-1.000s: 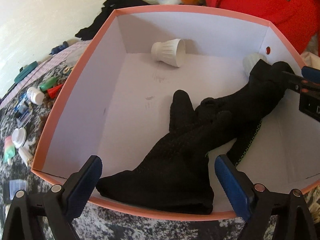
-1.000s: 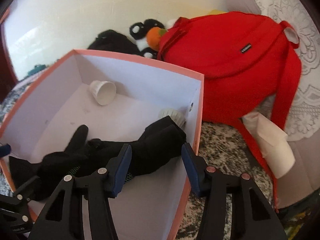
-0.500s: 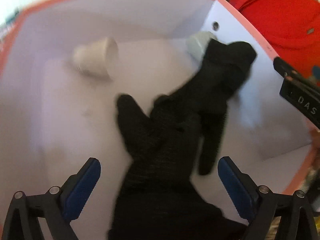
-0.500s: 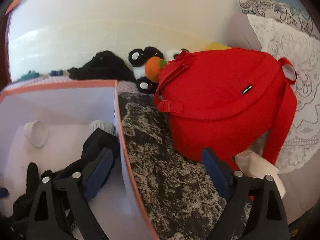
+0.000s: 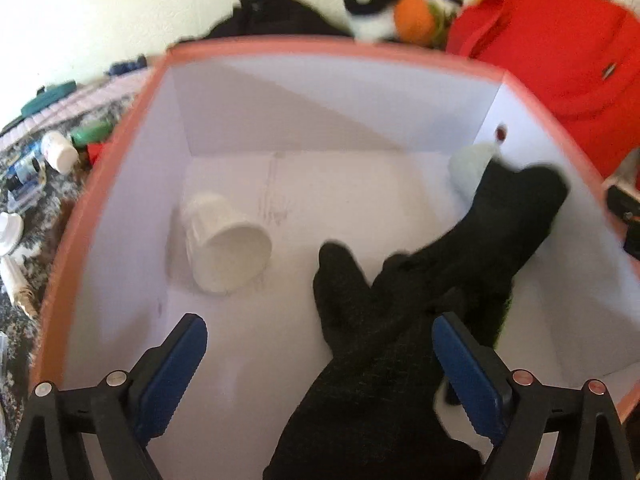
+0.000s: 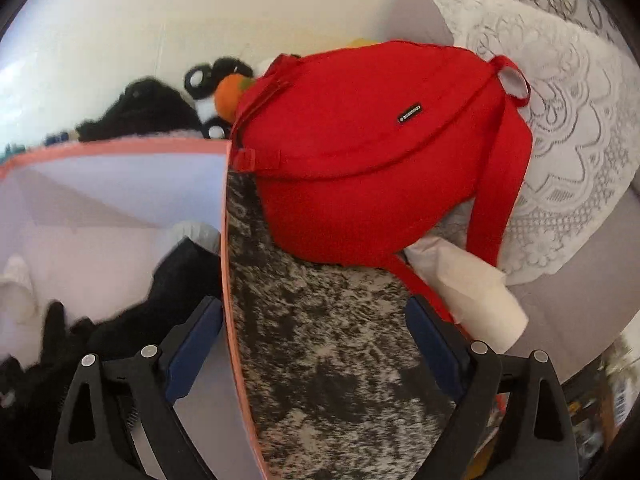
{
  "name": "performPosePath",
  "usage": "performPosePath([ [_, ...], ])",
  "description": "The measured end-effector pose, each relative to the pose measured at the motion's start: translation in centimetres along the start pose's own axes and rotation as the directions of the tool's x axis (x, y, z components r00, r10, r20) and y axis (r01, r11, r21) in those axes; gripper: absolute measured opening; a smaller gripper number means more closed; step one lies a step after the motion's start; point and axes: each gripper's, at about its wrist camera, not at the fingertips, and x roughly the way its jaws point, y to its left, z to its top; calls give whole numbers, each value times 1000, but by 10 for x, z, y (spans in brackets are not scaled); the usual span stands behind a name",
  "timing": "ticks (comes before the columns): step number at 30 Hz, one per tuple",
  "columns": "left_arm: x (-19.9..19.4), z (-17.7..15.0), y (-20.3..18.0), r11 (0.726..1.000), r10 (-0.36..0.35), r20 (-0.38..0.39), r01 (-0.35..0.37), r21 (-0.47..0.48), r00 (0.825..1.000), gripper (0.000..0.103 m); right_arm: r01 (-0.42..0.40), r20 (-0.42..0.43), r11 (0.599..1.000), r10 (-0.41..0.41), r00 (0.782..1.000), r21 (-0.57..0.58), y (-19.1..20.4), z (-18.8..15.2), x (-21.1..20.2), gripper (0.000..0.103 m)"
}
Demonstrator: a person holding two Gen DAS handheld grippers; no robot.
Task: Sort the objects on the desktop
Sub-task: 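Withdraw both grippers from the pink box back over the table, then grasp the white LED corn bulb with the right gripper while the left gripper grasps the twine ball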
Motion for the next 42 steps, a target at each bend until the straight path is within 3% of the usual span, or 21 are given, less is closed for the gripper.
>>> performPosePath([
  [2, -36, 2, 6, 1000, -28, 80, 29, -8, 996, 95, -30, 53, 999, 29, 998, 15, 3, 6, -12, 95],
  [5, -83, 6, 26, 1000, 8, 204, -6, -14, 979, 97, -90, 183, 996, 84, 980, 28, 16, 18, -47, 95],
  [8, -122, 5, 63, 996, 86, 302, -72, -58, 950, 100, -174, 315, 984, 153, 937, 39, 36, 26, -89, 98],
  [10, -138, -2, 97, 984, 164, 319, -129, -126, 933, 102, -241, 392, 970, 207, 897, 41, 51, 29, -117, 98],
  [14, -141, -26, 156, 936, 319, 255, -261, -238, 913, 102, -370, 497, 929, 326, 804, -11, 96, 28, -171, 103],
  [16, -131, -42, 189, 901, 384, 186, -323, -290, 904, 102, -425, 494, 902, 402, 771, -71, 127, 24, -192, 103],
  [20, -104, -80, 236, 852, 412, 50, -365, -376, 910, 102, -512, 417, 835, 547, 726, -203, 198, 12, -217, 103],
  [22, -91, -95, 249, 836, 401, 9, -362, -413, 916, 102, -560, 354, 793, 609, 710, -241, 231, 6, -223, 102],
  [25, -64, -108, 268, 827, 342, -48, -325, -458, 939, 102, -623, 248, 725, 687, 683, -295, 287, 4, -228, 102],
  [27, -54, -111, 274, 820, 315, -82, -314, -478, 946, 102, -621, 193, 707, 698, 690, -339, 324, 4, -224, 100],
  [29, -50, -111, 277, 820, 294, -59, -283, -498, 954, 102, -610, 146, 701, 692, 707, -370, 356, 7, -215, 99],
  [34, -38, -108, 286, 810, 271, -48, -255, -529, 961, 102, -626, -11, 710, 658, 753, -323, 409, 18, -156, 95],
  [38, -23, -106, 296, 803, 249, -82, -253, -540, 965, 100, -654, -149, 689, 645, 750, -313, 445, 8, -112, 94],
  [42, -9, -109, 307, 793, 243, -127, -272, -545, 962, 80, -659, -240, 664, 617, 750, -353, 476, -8, -84, 88],
])
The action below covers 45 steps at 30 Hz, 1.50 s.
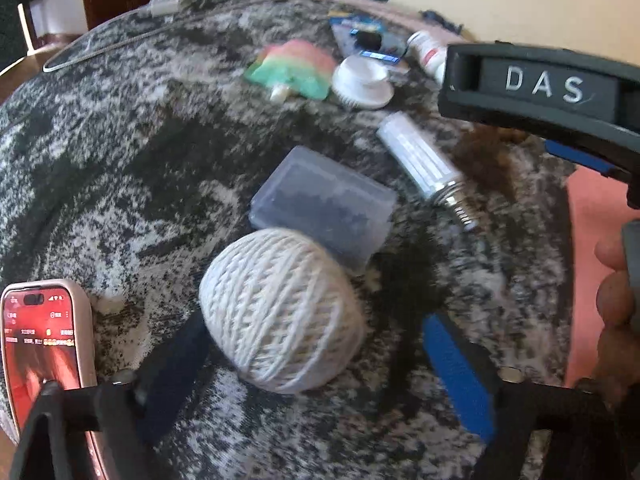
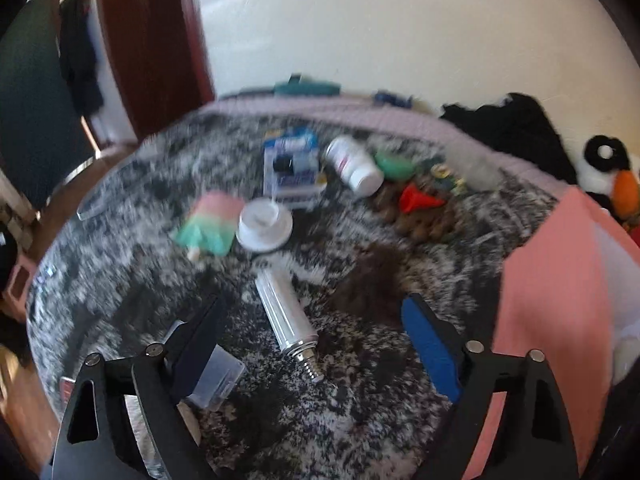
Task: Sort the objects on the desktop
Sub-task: 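Grasp the white LED corn bulb with the right gripper while the left gripper grasps the twine ball, then carry the bulb in the right gripper while the left gripper carries the twine ball to the pink box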
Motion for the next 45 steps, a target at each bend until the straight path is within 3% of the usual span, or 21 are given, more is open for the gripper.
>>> performPosePath([
  [2, 4, 1, 5, 1000, 2, -10, -2, -8, 1000, 61, 5, -24, 1000, -5, 1000, -11, -1, 0, 15, 87],
  [11, -2, 4, 12, 999, -41, -11, 41, -12, 999, 56, -32, -132, 999, 28, 991, -26, 0, -12, 61, 84],
  [13, -5, 4, 12, 999, -44, -7, 44, -8, 999, 56, -32, -149, 999, 25, 989, -41, 4, -16, 68, 77],
  [15, -9, 4, 12, 999, -47, -2, 47, -3, 999, 56, -31, -161, 998, 20, 987, -63, 6, -19, 73, 47],
  [19, -15, 4, 10, 999, -48, 8, 48, 8, 999, 56, -27, -152, 996, 15, 988, -82, 8, -22, 72, 33],
  [28, -33, 9, 7, 999, -52, 58, 51, 17, 997, 56, -56, -135, 996, 46, 990, -68, 2, -26, 45, 32],
  [45, -86, 10, -7, 999, -39, 193, 31, 43, 980, 56, -59, 21, 995, 61, 998, -77, -4, -25, -69, 32],
])
